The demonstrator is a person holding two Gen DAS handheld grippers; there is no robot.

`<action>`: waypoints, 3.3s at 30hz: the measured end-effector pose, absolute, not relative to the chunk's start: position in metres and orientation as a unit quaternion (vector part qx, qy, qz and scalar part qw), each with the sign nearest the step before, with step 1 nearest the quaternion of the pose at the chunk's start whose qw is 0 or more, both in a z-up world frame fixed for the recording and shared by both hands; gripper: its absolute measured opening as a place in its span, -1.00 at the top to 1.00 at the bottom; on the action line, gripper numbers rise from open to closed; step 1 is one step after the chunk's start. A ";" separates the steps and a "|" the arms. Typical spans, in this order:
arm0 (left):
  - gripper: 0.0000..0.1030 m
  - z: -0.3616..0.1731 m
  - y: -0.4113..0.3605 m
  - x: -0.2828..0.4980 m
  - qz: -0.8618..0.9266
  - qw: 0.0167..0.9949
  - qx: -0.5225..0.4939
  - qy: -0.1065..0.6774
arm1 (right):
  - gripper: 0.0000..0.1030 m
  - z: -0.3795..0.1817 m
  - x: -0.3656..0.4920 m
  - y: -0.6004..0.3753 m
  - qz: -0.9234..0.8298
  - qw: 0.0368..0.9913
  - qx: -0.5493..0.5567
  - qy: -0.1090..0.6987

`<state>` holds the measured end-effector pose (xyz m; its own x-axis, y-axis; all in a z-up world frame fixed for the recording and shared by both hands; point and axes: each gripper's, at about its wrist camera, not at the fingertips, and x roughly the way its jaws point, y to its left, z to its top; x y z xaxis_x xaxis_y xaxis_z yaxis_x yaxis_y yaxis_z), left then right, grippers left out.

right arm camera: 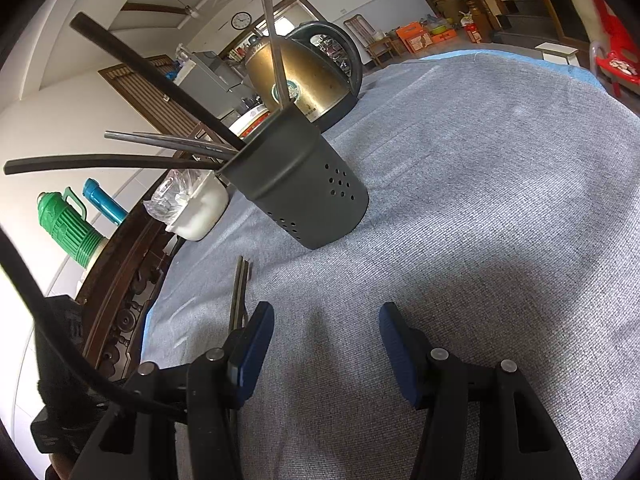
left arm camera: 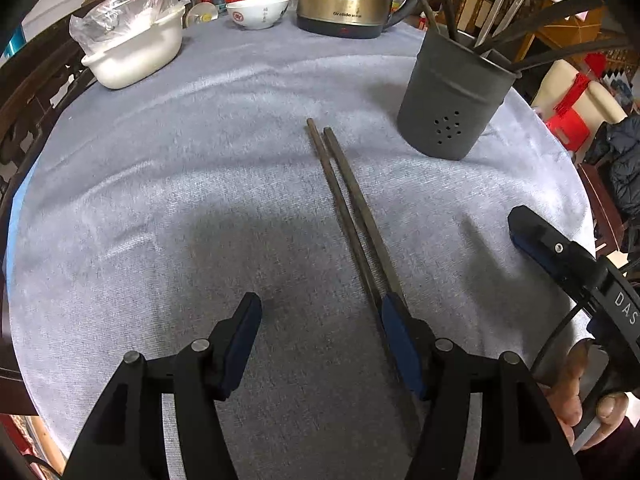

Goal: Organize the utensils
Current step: 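Lower the left tool beside the two dark chopsticks while the right tool approaches them, then close the left tool on one dark chopstick, then close the right tool on the other dark chopstick, then lift both held chopsticks and carry them over the grey cup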

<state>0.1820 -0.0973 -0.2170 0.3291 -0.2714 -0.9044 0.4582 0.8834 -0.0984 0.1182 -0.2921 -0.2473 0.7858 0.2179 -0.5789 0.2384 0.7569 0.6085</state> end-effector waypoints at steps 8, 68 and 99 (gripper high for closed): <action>-0.24 -0.219 -0.104 0.180 -0.225 0.806 0.103 0.537 | -0.14 -0.247 0.118 -0.292 -0.006 0.878 0.349 0.327; 0.82 -0.231 -0.056 0.298 -0.259 0.770 0.063 0.579 | 0.19 -0.222 0.186 -0.205 0.039 0.877 0.239 0.415; 0.86 -0.219 -0.053 0.287 -0.214 0.792 0.045 0.570 | 0.88 -0.211 0.205 -0.194 0.031 0.873 0.196 0.446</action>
